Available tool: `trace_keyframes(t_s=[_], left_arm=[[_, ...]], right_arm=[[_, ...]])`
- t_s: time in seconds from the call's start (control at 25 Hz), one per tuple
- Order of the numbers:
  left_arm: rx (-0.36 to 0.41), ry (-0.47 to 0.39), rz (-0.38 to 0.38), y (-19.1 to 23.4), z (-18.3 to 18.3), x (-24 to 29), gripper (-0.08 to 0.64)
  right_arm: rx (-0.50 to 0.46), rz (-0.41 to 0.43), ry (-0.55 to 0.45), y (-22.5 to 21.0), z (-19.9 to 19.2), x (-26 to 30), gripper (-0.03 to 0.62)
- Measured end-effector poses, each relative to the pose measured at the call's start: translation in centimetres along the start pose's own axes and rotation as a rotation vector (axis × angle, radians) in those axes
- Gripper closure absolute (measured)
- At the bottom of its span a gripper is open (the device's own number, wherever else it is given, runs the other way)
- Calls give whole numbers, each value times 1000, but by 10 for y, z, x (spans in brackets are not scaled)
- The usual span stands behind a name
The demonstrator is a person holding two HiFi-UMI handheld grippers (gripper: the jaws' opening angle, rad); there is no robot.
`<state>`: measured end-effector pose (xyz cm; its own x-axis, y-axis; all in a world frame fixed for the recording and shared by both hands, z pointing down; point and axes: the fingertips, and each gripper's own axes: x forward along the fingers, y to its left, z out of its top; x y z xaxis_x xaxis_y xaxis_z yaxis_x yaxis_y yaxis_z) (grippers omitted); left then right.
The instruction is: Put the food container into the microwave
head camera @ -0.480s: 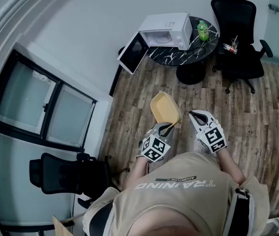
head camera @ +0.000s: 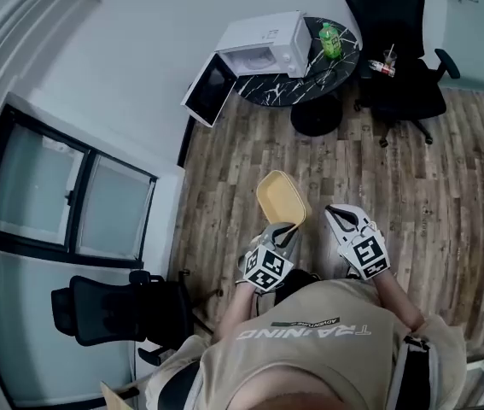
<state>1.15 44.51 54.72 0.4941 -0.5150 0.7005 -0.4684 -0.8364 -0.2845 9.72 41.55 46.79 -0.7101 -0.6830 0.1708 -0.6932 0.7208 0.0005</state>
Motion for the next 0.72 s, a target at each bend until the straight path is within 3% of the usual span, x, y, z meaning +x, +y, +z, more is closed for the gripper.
trace_keyframes(t_s=[0.28, 0.44, 0.72], left_arm=[[73, 110, 9, -46, -15, 16, 532], [-7, 119, -3, -49, -31, 3, 532], [-49, 142, 37, -30, -60, -18, 532]], right_arm=[[30, 63, 47, 9, -43, -21, 581], [52, 111, 74, 18, -51, -6, 581], [56, 161, 130, 30, -62, 18, 581]])
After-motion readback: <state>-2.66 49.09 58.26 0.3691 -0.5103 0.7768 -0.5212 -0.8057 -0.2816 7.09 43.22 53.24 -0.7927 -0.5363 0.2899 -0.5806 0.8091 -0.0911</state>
